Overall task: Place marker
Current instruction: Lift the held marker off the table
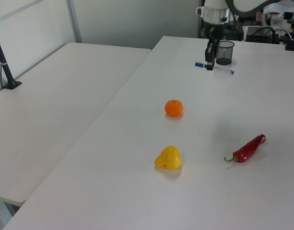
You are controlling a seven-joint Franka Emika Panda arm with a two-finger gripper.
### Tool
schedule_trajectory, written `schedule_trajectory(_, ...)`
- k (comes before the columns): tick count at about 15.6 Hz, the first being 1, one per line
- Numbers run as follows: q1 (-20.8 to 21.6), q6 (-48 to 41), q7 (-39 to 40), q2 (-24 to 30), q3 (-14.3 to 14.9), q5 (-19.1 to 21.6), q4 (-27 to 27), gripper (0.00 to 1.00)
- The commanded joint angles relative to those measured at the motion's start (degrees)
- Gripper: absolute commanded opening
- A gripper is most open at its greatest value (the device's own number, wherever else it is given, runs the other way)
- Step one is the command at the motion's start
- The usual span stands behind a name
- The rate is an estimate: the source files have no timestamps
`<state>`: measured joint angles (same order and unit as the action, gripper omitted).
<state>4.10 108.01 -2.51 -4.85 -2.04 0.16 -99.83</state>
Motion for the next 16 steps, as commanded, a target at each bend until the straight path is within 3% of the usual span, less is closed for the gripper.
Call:
schedule_trajectory(1, 0.3, -4.2, -0.1, 5.1, 4.5, 4.4, 0.5, 0.0)
schedule_trajectory(7, 0.0, -10.4, 5.9, 9.1, 7.1, 5.4, 0.6, 0.0)
schedule_trajectory(14, -1.6, -9.2, 6.3, 9.2, 7.1, 4.9, 0.6, 0.0)
schedule_trajectory(16, -2.9, -5.2, 6.2, 9.1, 7.8, 4.5, 0.5, 0.0)
